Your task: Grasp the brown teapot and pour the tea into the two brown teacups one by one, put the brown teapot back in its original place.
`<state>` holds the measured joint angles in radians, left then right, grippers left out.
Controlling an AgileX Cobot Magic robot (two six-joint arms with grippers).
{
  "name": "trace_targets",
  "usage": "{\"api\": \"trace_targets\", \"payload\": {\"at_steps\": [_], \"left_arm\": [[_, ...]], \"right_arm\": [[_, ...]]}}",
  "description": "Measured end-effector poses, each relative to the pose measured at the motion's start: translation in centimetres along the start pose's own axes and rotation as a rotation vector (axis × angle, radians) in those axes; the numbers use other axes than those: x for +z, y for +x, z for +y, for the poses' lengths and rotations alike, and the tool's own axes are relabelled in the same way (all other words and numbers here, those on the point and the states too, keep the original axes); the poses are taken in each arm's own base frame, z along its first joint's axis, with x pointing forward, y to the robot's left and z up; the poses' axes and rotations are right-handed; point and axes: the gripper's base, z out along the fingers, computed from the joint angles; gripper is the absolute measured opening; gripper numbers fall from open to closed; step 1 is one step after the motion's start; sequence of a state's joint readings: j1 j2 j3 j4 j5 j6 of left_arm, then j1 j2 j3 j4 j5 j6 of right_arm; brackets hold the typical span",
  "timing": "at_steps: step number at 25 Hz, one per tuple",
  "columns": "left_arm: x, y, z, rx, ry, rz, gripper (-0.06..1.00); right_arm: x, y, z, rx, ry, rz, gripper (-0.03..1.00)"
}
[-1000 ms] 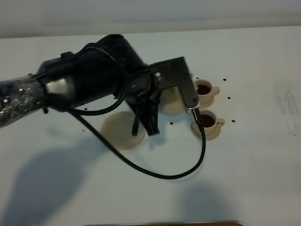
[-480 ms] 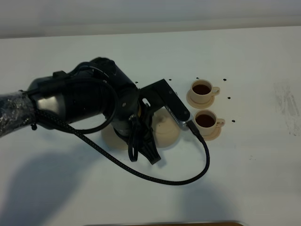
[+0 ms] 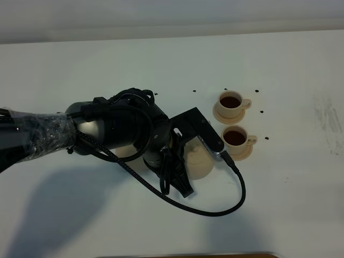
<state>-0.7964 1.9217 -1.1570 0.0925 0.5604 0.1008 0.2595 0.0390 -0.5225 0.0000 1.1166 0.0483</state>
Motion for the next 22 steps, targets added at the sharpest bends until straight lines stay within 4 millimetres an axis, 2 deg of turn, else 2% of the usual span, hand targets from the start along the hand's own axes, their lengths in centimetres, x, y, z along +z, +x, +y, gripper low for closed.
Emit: {"api": "trace_targets", "payload": {"at_steps": [4,9,11,13,16,22], "left_arm": [[-1.1,-0.2,0.1,0.002,-0.006,-0.025,0.08],[-6.5,-0.4,0.8,-0.053,-0.029,-0.11,0.08],[-7.8,0.0,1.6,-0.121,-0.039,-0.108,0.08],[-8.1,0.7,2.7,-0.185,-0.055,-0.083,0.08],[-7.4,2.5,4.5,-0.284,-0.072,-0.014,0.08],[-6.7,5.5,5.8,-0.382,-0.076,0.025,0.08]], "right_arm": [[0.0,0.0,0.0,0.0,0.0,0.0,0.44],[0.0,0.0,0.0,0.0,0.0,0.0,0.44],[0.0,0.0,0.0,0.0,0.0,0.0,0.44],[0.0,0.0,0.0,0.0,0.0,0.0,0.44],[0.0,0.0,0.0,0.0,0.0,0.0,0.44],[0.0,0.0,0.0,0.0,0.0,0.0,0.44]]}}
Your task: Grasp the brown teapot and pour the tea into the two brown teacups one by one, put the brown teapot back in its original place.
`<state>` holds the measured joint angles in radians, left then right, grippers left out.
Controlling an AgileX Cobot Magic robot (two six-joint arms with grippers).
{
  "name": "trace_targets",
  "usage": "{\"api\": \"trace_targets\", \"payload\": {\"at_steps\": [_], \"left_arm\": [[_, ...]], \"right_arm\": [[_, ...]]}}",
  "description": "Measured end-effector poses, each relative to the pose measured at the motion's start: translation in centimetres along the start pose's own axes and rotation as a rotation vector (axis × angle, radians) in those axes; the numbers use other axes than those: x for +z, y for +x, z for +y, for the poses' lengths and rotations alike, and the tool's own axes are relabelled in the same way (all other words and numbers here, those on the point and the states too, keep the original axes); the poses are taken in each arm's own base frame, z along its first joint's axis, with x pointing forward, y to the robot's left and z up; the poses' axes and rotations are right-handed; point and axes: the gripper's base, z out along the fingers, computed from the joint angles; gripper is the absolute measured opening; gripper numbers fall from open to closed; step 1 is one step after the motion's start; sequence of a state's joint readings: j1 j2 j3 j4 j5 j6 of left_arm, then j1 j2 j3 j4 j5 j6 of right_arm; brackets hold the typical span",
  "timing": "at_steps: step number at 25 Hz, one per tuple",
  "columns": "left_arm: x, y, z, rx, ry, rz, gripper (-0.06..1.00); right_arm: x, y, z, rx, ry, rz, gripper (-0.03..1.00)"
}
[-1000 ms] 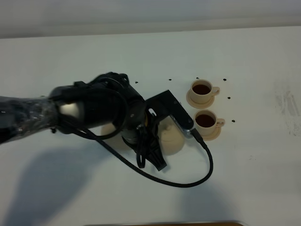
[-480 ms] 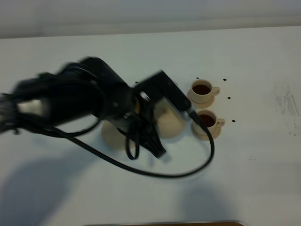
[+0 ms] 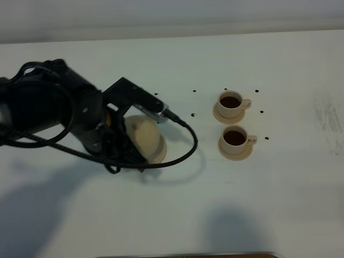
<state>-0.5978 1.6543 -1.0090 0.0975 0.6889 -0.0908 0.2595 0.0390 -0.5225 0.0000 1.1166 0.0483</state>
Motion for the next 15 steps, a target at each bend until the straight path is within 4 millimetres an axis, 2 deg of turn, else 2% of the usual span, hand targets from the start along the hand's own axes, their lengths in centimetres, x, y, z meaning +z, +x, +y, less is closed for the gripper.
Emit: {"api": "trace_targets", "payload": {"at_steps": [5,11,15], "left_arm": [[0.4,0.9,0.8,-0.029,-0.005,0.011,0.08],[0.5,0.6,1.1,-0.041,-0.005,-0.037,0.08],[1.6,0.6,1.1,-0.041,-0.004,-0.022,0.08]], "right_arm": [[0.0,0.0,0.0,0.0,0.0,0.0,0.44],[0.0,0.0,0.0,0.0,0.0,0.0,0.44],[0.0,0.0,0.0,0.0,0.0,0.0,0.44]]}}
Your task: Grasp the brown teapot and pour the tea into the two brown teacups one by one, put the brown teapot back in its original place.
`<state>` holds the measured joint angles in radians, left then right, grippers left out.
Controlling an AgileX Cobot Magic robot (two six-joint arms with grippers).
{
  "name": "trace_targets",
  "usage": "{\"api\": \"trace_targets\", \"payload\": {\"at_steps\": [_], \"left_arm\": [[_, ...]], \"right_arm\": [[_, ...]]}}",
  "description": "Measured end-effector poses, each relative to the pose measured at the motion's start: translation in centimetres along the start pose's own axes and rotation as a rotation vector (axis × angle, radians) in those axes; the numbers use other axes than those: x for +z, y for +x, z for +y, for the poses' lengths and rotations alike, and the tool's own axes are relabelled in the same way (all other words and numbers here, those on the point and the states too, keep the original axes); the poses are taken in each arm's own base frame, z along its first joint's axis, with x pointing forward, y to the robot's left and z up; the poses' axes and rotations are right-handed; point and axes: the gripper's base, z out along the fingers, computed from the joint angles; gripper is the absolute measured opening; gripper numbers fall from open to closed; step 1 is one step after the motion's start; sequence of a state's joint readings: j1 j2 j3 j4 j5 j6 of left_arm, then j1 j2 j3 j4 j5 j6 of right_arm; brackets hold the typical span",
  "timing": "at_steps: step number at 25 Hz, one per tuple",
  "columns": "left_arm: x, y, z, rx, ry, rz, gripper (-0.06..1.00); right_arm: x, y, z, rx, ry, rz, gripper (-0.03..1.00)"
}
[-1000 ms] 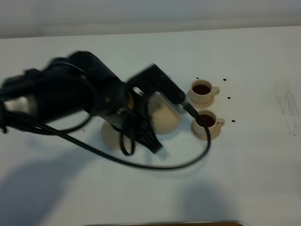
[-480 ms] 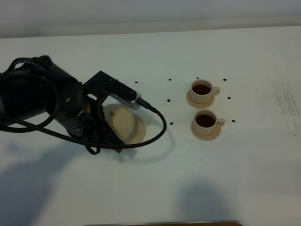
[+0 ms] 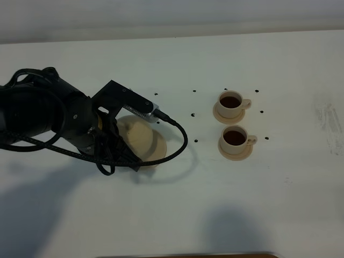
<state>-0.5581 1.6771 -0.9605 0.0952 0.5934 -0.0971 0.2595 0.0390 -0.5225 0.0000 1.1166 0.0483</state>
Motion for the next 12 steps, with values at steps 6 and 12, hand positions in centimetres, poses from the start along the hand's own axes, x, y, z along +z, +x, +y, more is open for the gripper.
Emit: {"api": "trace_targets", "payload": {"at_steps": [6,12], "left_arm": [[2.0,0.3,-0.1,0.004,0.0,0.051,0.08],[2.3,0.1,-0.1,0.006,0.002,0.038,0.08]], "right_arm": [[0.0,0.0,0.0,0.0,0.0,0.0,0.44],[0.0,0.0,0.0,0.0,0.0,0.0,0.44]]}}
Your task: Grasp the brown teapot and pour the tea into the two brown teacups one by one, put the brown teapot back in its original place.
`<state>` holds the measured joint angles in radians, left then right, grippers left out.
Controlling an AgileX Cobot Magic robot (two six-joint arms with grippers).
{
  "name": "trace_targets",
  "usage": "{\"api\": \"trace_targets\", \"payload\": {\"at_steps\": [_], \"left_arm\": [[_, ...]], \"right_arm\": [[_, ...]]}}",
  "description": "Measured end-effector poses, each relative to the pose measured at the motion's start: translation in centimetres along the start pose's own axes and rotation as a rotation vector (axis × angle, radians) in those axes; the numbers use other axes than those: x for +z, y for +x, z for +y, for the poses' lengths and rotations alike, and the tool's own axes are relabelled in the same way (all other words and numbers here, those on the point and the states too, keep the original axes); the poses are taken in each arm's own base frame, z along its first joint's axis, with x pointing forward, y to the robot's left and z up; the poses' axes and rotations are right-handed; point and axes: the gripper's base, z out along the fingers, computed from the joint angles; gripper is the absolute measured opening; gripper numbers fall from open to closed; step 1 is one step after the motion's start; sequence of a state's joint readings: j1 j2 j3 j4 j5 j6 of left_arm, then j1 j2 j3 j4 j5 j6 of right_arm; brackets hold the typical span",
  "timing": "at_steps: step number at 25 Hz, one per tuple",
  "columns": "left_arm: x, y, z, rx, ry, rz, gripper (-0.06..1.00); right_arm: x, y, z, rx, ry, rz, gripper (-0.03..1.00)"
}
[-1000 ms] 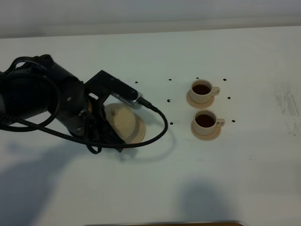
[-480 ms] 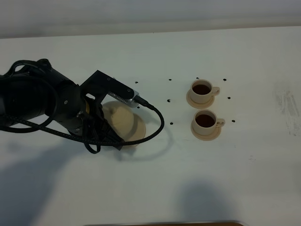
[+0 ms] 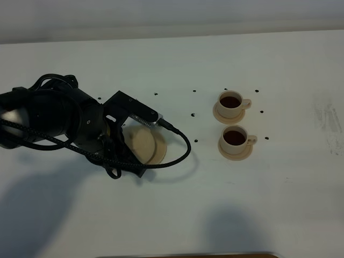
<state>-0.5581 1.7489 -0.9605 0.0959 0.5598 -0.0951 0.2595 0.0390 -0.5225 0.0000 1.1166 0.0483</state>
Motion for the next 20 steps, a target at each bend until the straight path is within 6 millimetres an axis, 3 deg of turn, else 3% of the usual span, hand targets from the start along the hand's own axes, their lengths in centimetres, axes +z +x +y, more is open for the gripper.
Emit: {"api": "trace_targets", "payload": {"at_steps": [6,14,20], "left_arm": [[0.0,0.1,0.0,0.03,-0.001,0.008,0.12],[-0.1,0.1,0.0,0.044,0.0,0.006,0.52],[-2.6,-0.3,0.0,0.053,-0.005,-0.074,0.62]], "right_arm": [[0.0,0.0,0.0,0.0,0.0,0.0,0.44],[0.0,0.0,0.0,0.0,0.0,0.0,0.44],[0.0,0.0,0.0,0.0,0.0,0.0,0.44]]}}
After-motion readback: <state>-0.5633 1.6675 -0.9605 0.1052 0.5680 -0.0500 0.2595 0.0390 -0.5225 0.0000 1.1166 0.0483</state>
